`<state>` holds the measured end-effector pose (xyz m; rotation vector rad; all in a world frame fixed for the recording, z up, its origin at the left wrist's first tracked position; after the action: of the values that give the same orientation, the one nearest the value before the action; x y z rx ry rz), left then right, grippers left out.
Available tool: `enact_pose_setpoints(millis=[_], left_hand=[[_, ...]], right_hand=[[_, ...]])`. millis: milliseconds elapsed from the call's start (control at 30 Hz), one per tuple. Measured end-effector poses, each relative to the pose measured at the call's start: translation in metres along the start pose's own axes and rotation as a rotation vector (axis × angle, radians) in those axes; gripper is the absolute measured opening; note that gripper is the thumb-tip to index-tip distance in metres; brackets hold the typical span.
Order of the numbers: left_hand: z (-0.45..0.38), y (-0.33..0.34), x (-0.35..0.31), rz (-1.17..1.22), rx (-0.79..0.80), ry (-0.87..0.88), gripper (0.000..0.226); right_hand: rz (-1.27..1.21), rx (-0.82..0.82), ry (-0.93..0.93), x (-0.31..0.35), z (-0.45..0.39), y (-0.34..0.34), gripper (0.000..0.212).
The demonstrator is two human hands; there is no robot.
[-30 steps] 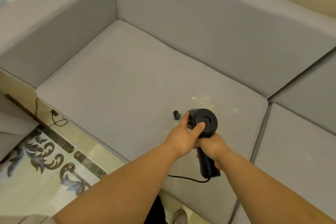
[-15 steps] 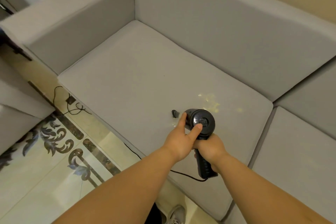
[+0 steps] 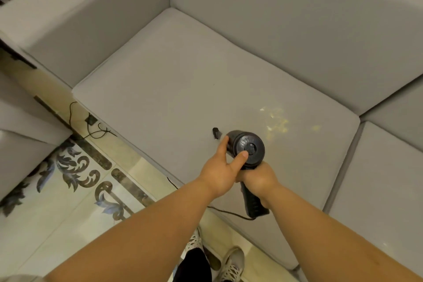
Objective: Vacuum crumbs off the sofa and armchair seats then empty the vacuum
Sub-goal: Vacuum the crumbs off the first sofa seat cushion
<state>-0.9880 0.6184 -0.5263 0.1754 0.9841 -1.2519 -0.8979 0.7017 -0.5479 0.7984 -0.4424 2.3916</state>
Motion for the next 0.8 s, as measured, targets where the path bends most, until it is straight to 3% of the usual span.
enact_pose_setpoints(millis=[233,500,800], left_hand=[[0.021,0.021,-0.011,-0.029,0.048,0.002,0.079],[0.046,0.011,0.009,-0.008,-0.115,-0.01,0.077],[0.06,0.054,0.022,-0.016,-0.01,-0.01,0.08]], right_hand=[[0.01,-0.062,-0.027,-0.009,0.029,-0.026,0.02],[-0.021,0.034,-0.063,-0.02,0.04,-0.001,0.023],[0.036,-0.018,-0.025,-0.061,0.051,-0.025,0.018]])
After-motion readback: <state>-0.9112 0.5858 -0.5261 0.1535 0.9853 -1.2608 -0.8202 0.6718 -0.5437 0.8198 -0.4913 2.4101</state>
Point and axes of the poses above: each hand's wrist, its own z-axis away from the middle knuckle, its own y-axis out of the palm, x = y × z, the point moved 7 cm from there along -z, towards the middle knuckle, and after that the axes turned 13 degrees about -z, right-handed, at the moved point
